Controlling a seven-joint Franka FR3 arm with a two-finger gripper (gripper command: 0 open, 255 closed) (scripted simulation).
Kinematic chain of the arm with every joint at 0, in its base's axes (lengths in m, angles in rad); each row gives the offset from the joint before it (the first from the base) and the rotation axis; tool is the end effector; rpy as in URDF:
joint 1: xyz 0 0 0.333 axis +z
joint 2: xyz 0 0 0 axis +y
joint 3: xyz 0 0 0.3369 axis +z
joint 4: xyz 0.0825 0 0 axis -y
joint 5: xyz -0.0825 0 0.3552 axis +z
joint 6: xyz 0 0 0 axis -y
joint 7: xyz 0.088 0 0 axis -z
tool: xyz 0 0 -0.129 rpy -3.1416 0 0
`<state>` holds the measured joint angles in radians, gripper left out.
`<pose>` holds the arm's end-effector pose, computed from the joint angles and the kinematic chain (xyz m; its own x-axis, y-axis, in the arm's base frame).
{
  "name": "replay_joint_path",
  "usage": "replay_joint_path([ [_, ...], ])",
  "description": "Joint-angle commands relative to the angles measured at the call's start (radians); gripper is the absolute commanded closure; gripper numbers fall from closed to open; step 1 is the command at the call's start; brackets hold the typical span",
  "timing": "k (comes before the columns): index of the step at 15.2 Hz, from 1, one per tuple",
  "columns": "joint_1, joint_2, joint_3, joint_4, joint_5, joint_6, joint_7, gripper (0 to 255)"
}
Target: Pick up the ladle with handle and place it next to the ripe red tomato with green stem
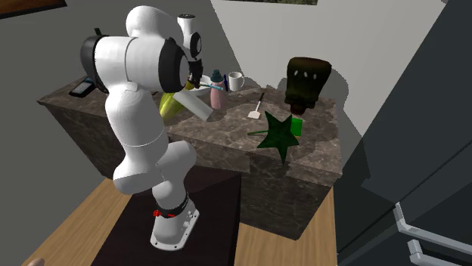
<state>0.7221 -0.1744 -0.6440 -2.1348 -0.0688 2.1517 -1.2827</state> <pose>0.4995 0.0219 0.4923 0.1702 0.9817 0.0848 0.9735 -0.1809 0.1398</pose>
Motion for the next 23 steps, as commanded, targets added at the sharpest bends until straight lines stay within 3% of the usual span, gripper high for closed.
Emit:
replay_joint_path([
  [1, 0.024, 0.055, 0.012, 0.052, 0.035, -0.006, 0.018, 255],
  [7, 0.072, 0.221, 0.049, 0.211, 0.133, -0.028, 0.063, 255],
  [14, 0.087, 0.437, 0.098, 0.463, 0.237, -0.094, 0.113, 255],
  [19, 0.07, 0.611, 0.136, 0.704, 0.3, -0.175, 0.158, 255],
  [23, 0.036, 0.774, 0.168, 0.957, 0.343, -0.27, 0.204, 255],
])
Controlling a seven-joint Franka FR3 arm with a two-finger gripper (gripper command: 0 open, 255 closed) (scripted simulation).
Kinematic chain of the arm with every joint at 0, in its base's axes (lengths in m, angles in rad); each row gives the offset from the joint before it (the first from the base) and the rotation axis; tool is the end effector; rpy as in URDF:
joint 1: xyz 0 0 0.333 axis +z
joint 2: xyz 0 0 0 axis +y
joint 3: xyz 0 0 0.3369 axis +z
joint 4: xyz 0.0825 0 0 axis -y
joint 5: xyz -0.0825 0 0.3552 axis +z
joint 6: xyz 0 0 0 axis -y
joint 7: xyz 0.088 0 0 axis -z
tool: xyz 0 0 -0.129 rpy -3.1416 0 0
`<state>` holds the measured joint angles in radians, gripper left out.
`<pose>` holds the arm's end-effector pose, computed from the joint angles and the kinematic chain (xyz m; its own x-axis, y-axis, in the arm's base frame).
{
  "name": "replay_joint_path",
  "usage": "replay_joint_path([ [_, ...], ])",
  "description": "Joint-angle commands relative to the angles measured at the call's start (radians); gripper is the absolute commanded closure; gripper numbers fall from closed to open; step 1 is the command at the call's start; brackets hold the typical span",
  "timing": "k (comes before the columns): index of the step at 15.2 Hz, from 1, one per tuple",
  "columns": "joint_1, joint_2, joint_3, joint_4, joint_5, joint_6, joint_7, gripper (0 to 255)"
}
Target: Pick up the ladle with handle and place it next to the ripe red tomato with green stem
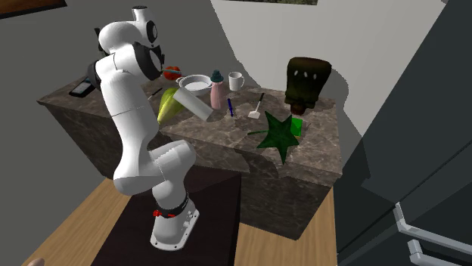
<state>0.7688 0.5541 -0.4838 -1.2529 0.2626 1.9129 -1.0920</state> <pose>0.6424 0.3003 0.4841 0.1709 0.9816 0.0853 0.9733 -0.1817 0.1402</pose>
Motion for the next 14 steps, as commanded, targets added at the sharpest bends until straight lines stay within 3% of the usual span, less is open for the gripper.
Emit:
replay_joint_path([
  [1, -0.009, 0.044, 0.009, 0.061, 0.011, -0.017, 0.012, 255],
  [14, 0.009, 0.062, 0.02, -0.089, 0.027, 0.146, -0.006, 255],
])
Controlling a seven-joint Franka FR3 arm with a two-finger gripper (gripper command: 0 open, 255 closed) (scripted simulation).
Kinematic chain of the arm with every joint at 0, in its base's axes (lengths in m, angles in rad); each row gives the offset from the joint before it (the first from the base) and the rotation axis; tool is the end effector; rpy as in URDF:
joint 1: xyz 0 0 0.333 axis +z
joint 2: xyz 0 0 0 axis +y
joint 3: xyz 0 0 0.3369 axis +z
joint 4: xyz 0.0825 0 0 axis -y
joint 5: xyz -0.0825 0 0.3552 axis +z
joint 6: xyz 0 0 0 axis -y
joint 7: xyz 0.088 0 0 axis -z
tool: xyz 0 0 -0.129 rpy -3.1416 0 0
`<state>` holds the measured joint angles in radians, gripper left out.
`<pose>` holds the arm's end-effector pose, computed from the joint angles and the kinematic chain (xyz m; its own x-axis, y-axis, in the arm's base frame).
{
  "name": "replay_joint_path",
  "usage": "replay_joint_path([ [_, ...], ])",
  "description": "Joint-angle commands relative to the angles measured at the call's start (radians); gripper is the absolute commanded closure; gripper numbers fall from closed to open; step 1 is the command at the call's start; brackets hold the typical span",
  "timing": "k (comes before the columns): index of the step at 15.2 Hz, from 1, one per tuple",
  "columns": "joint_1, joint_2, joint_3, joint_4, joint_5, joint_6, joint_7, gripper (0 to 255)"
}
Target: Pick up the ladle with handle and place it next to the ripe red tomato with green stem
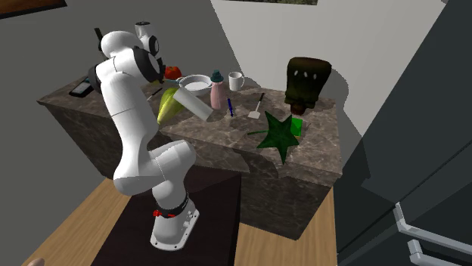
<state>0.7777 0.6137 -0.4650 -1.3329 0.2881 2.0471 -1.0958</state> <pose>0.6492 0.3142 0.4193 0.1706 0.9816 0.0857 0.9735 -0.1814 0.1391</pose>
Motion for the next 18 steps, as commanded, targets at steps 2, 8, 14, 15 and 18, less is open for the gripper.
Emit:
replay_joint_path([
  [2, 0.001, 0.009, 0.004, -0.026, 0.006, 0.034, -0.006, 255],
  [8, 0.001, 0.033, 0.013, -0.069, 0.02, 0.1, -0.016, 255],
  [14, -0.002, 0.06, 0.023, -0.098, 0.034, 0.153, -0.025, 255],
  [15, -0.002, 0.06, 0.023, -0.098, 0.034, 0.153, -0.025, 255],
  [18, -0.002, 0.06, 0.023, -0.098, 0.034, 0.153, -0.025, 255],
])
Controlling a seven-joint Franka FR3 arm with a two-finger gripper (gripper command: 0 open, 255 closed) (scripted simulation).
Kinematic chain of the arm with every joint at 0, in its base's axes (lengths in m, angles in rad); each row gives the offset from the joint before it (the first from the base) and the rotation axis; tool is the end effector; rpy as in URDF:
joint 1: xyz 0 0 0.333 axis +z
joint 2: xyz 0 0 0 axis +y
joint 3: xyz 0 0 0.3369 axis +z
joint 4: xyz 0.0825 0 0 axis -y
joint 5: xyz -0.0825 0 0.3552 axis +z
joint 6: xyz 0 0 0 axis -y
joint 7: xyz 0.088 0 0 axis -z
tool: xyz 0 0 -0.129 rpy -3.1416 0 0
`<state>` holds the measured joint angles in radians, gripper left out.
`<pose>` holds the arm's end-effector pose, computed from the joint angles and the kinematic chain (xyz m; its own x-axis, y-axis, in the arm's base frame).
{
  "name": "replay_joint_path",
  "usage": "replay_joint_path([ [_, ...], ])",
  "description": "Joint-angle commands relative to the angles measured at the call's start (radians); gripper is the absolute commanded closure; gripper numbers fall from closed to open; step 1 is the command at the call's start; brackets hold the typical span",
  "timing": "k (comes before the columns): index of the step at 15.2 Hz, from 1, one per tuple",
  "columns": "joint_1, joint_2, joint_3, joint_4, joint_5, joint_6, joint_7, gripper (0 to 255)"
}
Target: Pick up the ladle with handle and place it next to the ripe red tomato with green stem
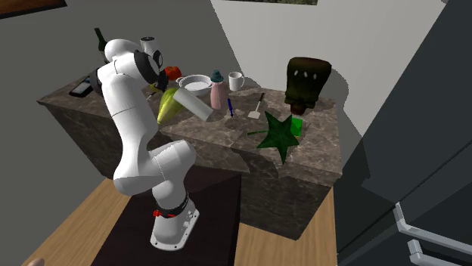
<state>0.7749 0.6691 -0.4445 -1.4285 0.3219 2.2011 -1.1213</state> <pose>0.6528 0.3141 0.3522 0.1715 0.9811 0.0900 0.9722 -0.1833 0.1457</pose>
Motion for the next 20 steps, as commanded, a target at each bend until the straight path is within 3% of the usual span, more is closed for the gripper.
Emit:
replay_joint_path([
  [1, 0.001, 0.005, 0.002, -0.002, 0.0, -0.001, 0.0, 255],
  [3, 0.001, 0.005, 0.002, -0.002, 0.0, -0.001, 0.0, 255],
  [4, 0.001, 0.004, 0.002, -0.002, 0.0, -0.002, 0.0, 0],
  [9, 0.001, 0.005, 0.002, -0.002, 0.0, -0.001, 0.0, 0],
  [13, 0.019, -0.069, -0.02, 0.005, -0.03, -0.079, 0.016, 0],
  [20, 0.019, -0.069, -0.02, 0.005, -0.03, -0.079, 0.016, 0],
])
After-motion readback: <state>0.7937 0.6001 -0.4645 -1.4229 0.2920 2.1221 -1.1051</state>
